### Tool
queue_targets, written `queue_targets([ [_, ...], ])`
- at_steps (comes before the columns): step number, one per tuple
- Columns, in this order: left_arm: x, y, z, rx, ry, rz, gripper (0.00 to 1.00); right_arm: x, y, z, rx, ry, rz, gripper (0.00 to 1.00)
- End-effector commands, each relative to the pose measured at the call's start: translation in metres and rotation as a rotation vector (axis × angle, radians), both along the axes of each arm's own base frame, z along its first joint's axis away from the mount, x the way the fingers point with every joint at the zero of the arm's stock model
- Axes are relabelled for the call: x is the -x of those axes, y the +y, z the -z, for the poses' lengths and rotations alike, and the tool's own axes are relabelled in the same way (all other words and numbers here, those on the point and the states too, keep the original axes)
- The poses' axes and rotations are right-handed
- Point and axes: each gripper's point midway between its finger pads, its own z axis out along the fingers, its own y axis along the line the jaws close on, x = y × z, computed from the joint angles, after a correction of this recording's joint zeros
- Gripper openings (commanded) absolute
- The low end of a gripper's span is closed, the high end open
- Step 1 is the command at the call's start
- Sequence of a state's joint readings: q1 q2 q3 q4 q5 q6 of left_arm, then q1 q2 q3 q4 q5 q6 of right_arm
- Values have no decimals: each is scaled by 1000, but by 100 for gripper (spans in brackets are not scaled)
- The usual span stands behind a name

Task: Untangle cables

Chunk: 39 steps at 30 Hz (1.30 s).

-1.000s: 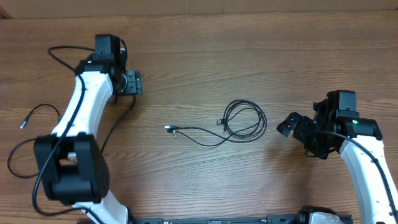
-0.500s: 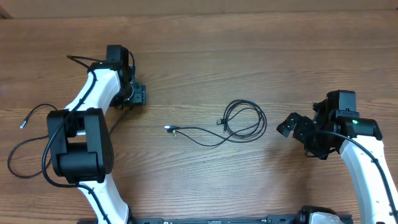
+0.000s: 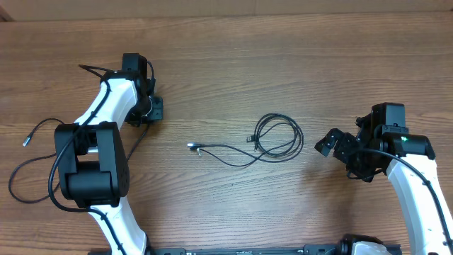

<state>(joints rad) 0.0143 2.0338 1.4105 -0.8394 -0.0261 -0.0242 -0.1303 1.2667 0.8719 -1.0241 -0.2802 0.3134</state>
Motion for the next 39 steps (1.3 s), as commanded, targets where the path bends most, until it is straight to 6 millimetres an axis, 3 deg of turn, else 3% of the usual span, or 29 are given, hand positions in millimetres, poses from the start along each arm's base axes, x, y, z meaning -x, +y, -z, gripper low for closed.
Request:
queue_targets([
  [1, 2, 0, 5, 1, 15, -31, 4, -7, -2, -10, 17, -39, -7, 100],
  [5, -2, 0, -5, 6, 11, -95, 4, -6, -2, -10, 17, -36, -7, 100],
  [9, -19, 3, -36, 2, -26, -151, 4, -6, -2, -10, 17, -36, -7, 100],
  [16, -62, 29, -141, -34, -208, -330, 4, -6, -2, -10, 17, -36, -7, 100],
  [21, -65, 59, -199, 5, -303, -544, 4, -6, -2, -10, 17, -36, -8, 100],
  [23, -60, 74, -211, 25, -317, -667, 4, -6, -2, -10, 17, -36, -8, 100],
  [26, -32, 98, -211, 104, -244, -996, 4, -6, -2, -10, 17, -36, -8, 100],
  [29, 0, 105, -203, 177, -105, -1256, 4, -6, -2, -10, 17, -36, -8, 100],
  [32, 32, 120, -200, 192, 9, -1429, 4, -6, -2, -10, 17, -36, -8, 100],
  [39, 54, 168, -199, 184, -2, -1564, 4, -5, -2, -10, 17, -32, -8, 100],
])
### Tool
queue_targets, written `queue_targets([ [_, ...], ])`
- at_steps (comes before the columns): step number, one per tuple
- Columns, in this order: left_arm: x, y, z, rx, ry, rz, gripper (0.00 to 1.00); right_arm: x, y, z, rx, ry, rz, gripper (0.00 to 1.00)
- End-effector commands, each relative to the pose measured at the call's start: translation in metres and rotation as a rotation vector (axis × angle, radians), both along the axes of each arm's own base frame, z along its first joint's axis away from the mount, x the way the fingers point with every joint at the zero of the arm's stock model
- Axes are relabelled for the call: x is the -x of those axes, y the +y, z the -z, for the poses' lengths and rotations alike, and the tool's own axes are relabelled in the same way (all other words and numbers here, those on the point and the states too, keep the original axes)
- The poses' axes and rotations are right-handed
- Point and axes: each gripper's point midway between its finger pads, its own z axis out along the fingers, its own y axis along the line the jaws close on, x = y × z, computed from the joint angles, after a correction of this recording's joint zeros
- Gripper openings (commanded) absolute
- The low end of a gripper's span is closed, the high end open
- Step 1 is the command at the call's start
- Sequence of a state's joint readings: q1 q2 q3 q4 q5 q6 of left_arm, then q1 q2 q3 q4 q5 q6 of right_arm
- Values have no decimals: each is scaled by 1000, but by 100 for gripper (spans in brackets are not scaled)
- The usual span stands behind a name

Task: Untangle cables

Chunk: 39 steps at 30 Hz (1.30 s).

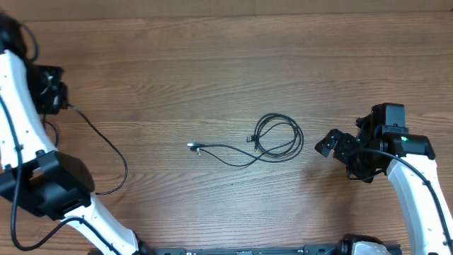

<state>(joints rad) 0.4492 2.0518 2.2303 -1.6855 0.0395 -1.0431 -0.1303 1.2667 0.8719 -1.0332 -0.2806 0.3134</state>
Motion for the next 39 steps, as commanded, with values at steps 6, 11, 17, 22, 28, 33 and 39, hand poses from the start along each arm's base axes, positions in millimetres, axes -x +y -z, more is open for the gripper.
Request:
queue_targets([
  [6, 35, 60, -5, -35, 7, -217, 4, -6, -2, -10, 18, -37, -8, 100],
  [11, 66, 93, 1, -35, 36, -226, 5, -6, -2, -10, 18, -38, -7, 100],
  [17, 137, 102, 21, 51, 140, -377, 4, -6, -2, -10, 18, -38, -8, 100],
  [22, 215, 91, 32, 138, 212, -724, 5, -7, -2, -10, 18, -39, -7, 100],
  [28, 236, 78, 33, 292, 128, -967, 4, -8, -2, -10, 19, -45, -7, 100],
  [33, 224, 79, 35, 265, 117, -911, 4, -8, -2, -10, 19, -45, -7, 100],
  [39, 202, 80, 38, 179, 124, -833, 5, -8, -2, -10, 19, -45, -7, 100],
])
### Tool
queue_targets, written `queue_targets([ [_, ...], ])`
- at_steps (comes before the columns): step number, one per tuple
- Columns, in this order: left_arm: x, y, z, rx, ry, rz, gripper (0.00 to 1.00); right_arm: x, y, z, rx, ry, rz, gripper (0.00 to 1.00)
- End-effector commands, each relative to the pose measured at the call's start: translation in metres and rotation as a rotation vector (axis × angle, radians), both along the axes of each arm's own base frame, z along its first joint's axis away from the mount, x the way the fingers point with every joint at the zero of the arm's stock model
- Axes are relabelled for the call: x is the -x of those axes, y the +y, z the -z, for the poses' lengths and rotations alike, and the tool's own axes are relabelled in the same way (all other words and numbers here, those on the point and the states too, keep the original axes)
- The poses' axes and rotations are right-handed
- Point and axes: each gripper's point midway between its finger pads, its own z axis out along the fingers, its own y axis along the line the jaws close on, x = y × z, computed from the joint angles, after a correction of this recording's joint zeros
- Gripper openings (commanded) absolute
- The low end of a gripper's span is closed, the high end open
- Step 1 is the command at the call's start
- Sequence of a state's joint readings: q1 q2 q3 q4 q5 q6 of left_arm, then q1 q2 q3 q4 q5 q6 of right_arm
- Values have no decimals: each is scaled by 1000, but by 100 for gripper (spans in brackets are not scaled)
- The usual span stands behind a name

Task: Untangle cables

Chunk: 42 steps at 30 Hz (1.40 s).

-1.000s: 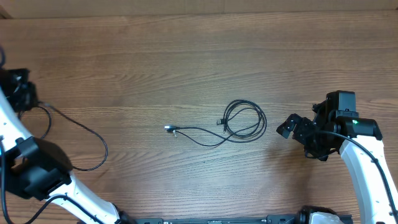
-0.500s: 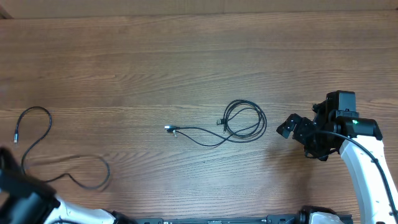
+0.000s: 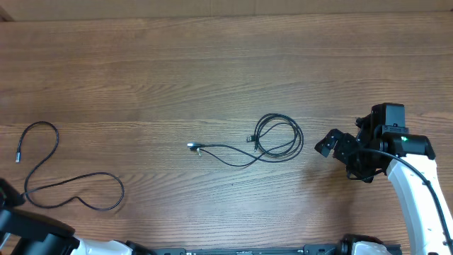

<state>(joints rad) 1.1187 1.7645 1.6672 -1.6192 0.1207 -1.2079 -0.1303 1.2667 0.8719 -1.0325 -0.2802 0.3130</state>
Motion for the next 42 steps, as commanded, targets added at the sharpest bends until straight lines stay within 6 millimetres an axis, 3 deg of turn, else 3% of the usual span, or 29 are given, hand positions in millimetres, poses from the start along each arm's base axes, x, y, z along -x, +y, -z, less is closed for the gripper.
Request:
queue_targets([
  [1, -11, -5, 0, -35, 33, 7, 4, -8, -2, -10, 18, -43, -7, 100],
  [10, -61, 19, 1, -202, -55, -8, 5, -7, -2, -10, 18, -41, -7, 100],
  [18, -84, 47, -4, -318, -145, -23, 4, -7, -2, -10, 17, -40, -7, 100],
  [26, -135, 32, -20, -294, -437, 279, 9, -5, -2, -10, 17, -34, -7, 100],
  [28, -156, 26, -27, -320, -525, 395, 18, -5, -2, -10, 17, -31, -7, 100],
  [30, -165, 23, -29, -349, -532, 448, 42, -4, -2, -9, 16, -28, -7, 100],
  [31, -168, 23, -29, -361, -527, 462, 77, -4, -2, -9, 16, -26, -7, 100],
  [32, -170, 22, -28, -374, -516, 475, 100, -4, -2, -9, 16, -26, -7, 100],
  [39, -192, 0, -31, -403, -506, 607, 100, -4, -2, -9, 16, -26, -7, 100],
  [42, -217, -32, -36, -413, -539, 779, 100, -4, -2, -9, 16, -26, -7, 100],
])
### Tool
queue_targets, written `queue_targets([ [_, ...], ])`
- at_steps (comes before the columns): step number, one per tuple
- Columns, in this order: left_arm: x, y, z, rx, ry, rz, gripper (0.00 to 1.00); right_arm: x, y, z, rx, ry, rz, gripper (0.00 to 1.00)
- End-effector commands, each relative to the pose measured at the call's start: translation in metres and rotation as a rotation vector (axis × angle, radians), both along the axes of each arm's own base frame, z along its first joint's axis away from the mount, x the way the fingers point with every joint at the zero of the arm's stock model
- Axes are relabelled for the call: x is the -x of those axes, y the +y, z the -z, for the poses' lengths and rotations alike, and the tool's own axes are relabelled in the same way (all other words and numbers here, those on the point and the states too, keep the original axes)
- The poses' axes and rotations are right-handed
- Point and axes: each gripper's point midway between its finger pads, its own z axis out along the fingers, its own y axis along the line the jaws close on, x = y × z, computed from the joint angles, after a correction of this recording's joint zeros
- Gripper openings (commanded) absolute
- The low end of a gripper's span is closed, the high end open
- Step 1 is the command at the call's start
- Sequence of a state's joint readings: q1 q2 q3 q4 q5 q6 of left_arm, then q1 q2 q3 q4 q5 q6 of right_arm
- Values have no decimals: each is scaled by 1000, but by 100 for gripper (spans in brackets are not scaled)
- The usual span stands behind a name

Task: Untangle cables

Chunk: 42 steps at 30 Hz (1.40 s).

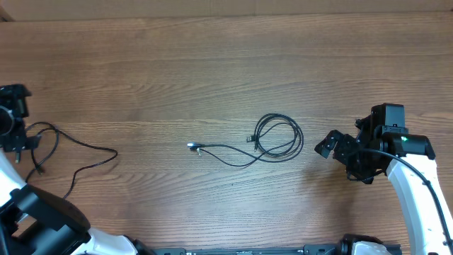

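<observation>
Two black cables lie apart on the wooden table. One, the coiled cable [277, 136], sits mid-table, its tail running left to a silver plug [192, 146]. The other, the loose black cable [92, 161], snakes along the far left. My left gripper [21, 133] is at the left edge, at that cable's upper loop, and appears shut on it. My right gripper [331, 144] hovers just right of the coil, apart from it, fingers spread and holding nothing.
The left arm's white links and black base [42, 219] fill the lower left corner. At the lower right stands the right arm [417, 184]. The table's far edge [226, 15] runs along the top.
My left gripper, out of view then, is back at the left edge at the loose cable. That cable's upper loop is smaller and its long bend now reaches further right. Right arm and coil are unchanged.
My left gripper was left of centre with a black cable trailing from it. Then it was at the far left with the cable following. Later the cable lay alone at the left, the gripper out of view. Now the gripper is at that cable again.
</observation>
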<state>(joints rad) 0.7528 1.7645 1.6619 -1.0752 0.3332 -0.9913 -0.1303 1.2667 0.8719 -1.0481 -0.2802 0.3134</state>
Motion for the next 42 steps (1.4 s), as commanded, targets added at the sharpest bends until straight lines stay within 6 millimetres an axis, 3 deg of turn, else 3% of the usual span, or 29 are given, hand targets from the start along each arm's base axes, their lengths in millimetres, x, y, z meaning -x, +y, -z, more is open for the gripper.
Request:
queue_targets([
  [1, -26, -34, -14, -93, -28, 209, 100, -7, -2, -10, 18, -42, -8, 100],
  [2, -41, -61, -14, -126, -33, 339, 100, -7, -2, -10, 18, -42, -8, 100],
  [7, -64, -139, -9, -273, -12, 754, 99, -7, -2, -10, 18, -43, -8, 100],
  [11, -63, -191, -1, -397, 75, 1001, 100, -7, -4, -10, 25, -41, -6, 100],
  [14, -50, -228, 7, -475, 187, 1132, 100, -7, -4, -10, 25, -41, -6, 100],
  [15, -46, -251, 9, -476, 193, 1196, 98, -7, -4, -10, 25, -41, -6, 100],
  [26, -34, -363, 20, -543, 114, 1568, 100, -7, -4, -10, 25, -40, -6, 100],
  [31, -17, -417, 47, -586, 116, 1862, 100, -7, -4, -10, 26, -40, -6, 100],
  [36, -11, -464, 70, -599, 81, 1969, 100, -4, -16, -6, 85, -10, 65, 100],
  [37, -13, -482, 77, -616, 45, 1994, 100, -2, -22, -5, 114, 11, 109, 100],
  [40, -14, -511, 86, -610, -15, 1991, 99, 4, -31, -2, 155, 41, 157, 100],
  [42, -7, -540, 90, -537, -84, 2007, 100, 12, -46, 0, 231, 83, 242, 100],
])
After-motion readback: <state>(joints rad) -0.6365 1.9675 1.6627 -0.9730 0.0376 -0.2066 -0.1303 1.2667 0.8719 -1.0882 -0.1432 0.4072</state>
